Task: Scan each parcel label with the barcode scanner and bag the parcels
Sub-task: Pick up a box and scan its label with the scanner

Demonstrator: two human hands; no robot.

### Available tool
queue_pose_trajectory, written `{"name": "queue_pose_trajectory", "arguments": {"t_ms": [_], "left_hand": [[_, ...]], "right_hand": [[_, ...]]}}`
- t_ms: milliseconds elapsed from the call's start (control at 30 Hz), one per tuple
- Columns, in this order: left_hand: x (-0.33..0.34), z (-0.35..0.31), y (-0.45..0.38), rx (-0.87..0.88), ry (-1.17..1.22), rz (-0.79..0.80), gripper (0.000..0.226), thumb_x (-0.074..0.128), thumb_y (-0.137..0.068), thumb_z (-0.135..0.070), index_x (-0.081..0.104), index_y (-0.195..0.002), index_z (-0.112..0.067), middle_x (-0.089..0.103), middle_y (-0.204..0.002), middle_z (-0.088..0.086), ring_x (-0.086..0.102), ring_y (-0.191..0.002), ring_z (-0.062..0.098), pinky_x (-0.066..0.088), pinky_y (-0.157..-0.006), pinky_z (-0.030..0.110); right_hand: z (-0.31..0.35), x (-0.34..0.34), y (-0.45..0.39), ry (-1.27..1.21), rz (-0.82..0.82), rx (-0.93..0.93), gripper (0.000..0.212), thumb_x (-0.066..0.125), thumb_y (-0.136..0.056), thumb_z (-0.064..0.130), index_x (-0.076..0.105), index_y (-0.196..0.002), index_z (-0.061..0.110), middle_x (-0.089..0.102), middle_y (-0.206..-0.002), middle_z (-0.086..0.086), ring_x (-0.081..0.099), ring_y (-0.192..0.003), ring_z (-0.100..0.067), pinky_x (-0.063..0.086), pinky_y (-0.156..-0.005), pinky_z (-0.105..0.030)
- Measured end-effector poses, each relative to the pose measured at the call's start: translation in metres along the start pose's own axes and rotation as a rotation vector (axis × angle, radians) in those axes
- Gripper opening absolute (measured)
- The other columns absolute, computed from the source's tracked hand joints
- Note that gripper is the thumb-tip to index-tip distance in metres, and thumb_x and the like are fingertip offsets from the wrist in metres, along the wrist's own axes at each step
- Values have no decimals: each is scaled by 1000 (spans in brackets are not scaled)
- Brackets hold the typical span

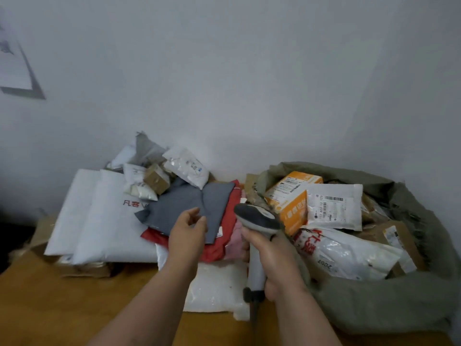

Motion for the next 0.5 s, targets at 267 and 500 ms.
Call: {"name": "queue_pose_trajectory", "arguments": {"t_ms": [267,500], "left_hand": [[-130,17,-60,-58,9,-89,34,54,-100,-22,55,-134,-20,64,-121,4,63,-105,22,53,-97,46],[-190,20,-124,-87,17,-81,28,54,-100,-23,55,-128,-26,60,-119,-2,61,-101,16,54,-91,38]], "right_hand": [[-1,130,-19,34,58,-32,14,80,-83,29,73,-89,18,70,-72,-3,65,-66,-19,52,-74,-44],[-3,199,-47,0,-22,-48,15,78,-86,28,73,-93,15,70,-75,-2,65,-66,-16,48,-66,-33]]}}
Point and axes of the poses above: each hand's wrist, its own y-axis away from the middle knuckle, its own x-axis out of the palm, z = x × y, the point moved 7 cm from there along -y, towards the middle knuckle
